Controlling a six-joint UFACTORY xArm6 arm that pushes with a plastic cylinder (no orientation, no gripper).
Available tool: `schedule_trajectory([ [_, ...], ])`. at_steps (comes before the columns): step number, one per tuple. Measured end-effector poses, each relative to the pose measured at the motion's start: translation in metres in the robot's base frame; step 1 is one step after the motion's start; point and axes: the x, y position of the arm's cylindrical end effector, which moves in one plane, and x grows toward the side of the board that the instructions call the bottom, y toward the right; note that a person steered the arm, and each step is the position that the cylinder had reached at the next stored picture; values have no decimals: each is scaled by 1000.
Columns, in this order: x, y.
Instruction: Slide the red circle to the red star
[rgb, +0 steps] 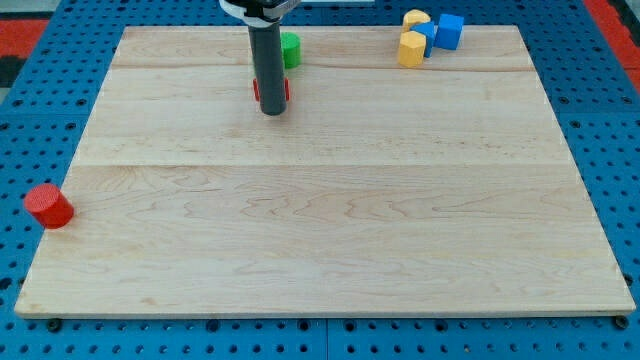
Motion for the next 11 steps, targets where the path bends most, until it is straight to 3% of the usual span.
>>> schedule_trajectory([
  [2,-48,-3],
  [4,69,-14],
  [6,198,-61],
  [7,241,-130],
  [8,267,-240],
  [11,263,-243],
])
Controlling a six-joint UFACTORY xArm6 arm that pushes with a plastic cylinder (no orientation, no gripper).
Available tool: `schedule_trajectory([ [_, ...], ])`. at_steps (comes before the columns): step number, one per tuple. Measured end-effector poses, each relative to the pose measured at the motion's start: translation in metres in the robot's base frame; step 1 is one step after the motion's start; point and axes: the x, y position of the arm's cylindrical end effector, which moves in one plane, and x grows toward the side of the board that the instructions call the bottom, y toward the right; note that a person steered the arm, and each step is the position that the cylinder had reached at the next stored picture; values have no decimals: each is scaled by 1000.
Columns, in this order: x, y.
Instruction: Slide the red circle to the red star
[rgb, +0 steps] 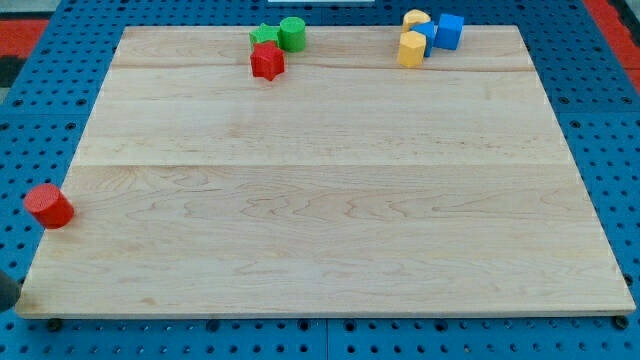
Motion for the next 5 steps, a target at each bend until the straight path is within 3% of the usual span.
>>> schedule_trajectory([
  [5,-33,10],
])
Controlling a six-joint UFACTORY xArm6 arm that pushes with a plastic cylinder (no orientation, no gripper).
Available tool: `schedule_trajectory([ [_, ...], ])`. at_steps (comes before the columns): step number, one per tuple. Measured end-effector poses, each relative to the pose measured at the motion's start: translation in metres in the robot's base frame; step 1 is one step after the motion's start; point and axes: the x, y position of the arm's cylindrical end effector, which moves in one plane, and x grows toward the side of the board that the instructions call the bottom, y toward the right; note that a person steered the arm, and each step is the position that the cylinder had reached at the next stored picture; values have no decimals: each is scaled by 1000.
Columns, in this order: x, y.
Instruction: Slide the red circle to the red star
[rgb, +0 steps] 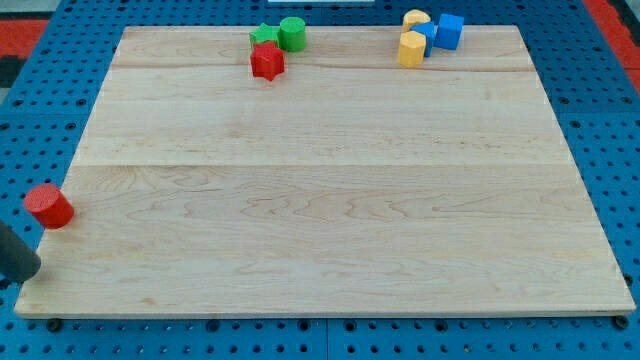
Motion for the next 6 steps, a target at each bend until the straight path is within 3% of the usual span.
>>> schedule_trajectory([
  [2,-27,-4],
  [3,-81,-4],
  [6,-171,8],
])
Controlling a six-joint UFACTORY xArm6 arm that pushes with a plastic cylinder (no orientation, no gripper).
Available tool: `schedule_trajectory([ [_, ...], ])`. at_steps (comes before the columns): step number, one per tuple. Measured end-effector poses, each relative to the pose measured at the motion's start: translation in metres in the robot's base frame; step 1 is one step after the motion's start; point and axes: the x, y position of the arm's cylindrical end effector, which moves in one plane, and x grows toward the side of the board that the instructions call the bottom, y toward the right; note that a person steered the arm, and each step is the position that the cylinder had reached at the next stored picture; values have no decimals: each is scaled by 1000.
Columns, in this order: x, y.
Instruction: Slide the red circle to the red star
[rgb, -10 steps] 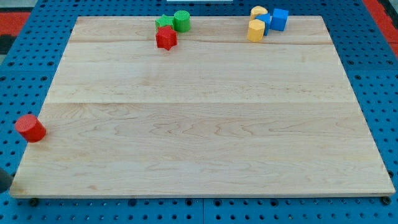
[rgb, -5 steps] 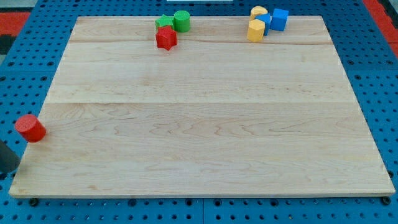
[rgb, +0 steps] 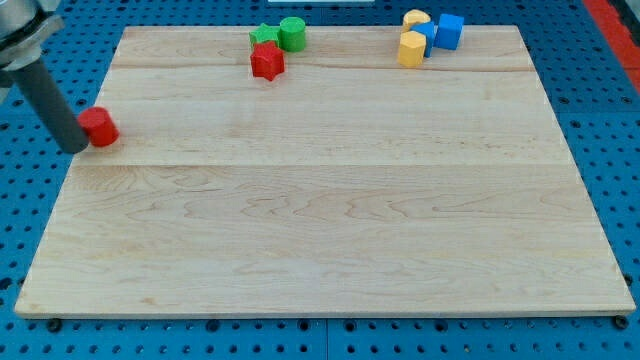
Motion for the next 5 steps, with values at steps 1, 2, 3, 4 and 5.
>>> schedule_trajectory([
  [1,-45,13],
  [2,-79,52],
  [3,-82,110],
  [4,-97,126],
  [5,-112,132],
])
